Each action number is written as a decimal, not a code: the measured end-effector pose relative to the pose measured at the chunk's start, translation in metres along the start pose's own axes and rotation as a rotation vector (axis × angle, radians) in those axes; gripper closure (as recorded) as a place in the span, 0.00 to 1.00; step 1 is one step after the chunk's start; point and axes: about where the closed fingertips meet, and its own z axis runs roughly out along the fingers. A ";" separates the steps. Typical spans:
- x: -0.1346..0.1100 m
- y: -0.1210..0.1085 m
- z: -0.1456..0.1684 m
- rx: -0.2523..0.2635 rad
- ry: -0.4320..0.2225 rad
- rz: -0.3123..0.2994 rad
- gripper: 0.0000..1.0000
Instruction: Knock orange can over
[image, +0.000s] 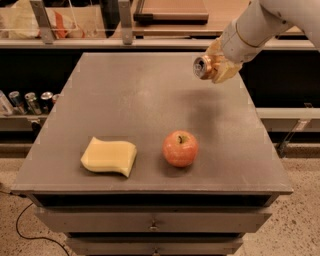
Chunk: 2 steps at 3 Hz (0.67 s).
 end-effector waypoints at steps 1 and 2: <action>-0.007 0.015 0.008 -0.074 0.103 -0.122 1.00; -0.012 0.024 0.013 -0.142 0.155 -0.196 1.00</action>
Offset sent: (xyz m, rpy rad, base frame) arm -0.0245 0.0104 -0.0250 -0.3861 0.0730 0.1408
